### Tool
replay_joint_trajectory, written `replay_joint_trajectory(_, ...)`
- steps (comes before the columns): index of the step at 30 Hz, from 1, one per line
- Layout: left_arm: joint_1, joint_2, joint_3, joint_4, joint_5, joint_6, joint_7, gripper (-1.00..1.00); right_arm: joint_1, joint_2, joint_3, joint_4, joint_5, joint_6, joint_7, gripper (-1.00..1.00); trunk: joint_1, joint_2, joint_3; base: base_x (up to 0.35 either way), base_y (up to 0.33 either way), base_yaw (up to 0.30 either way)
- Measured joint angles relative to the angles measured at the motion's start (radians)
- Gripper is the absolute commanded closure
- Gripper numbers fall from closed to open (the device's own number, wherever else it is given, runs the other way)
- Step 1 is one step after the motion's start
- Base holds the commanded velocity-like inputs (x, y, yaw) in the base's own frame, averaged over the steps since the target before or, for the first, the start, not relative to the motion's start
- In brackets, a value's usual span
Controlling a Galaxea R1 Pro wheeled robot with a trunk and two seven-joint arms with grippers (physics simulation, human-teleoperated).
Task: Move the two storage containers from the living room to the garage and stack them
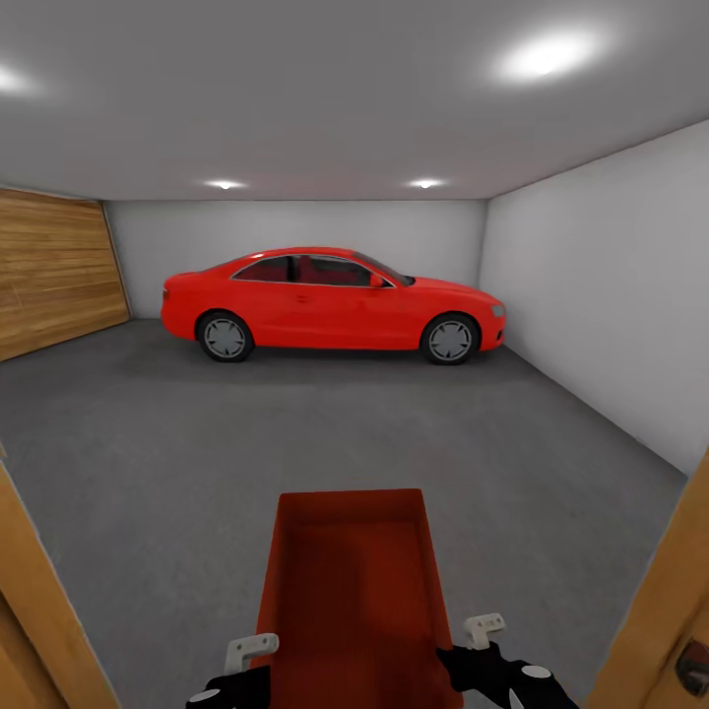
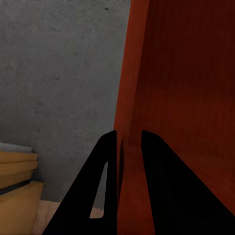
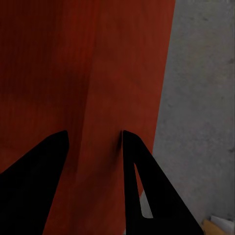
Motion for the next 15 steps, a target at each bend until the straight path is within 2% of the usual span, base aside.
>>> replay_joint_trajectory(9,0.000,0.000,0.000,0.000,0.000,-0.002,0.000,1.00,0.000,0.000,0.000,0.000,0.000,-0.001,0.000,1.00,0.001,0.000,0.000,0.055,0.000,0.000)
replay_joint_trajectory(15,0.000,0.000,0.000,0.000,0.000,0.000,0.000,1.00,0.000,0.000,0.000,0.000,0.000,0.000,0.000,1.00,0.000,0.000,0.000,0.237,0.000,0.000)
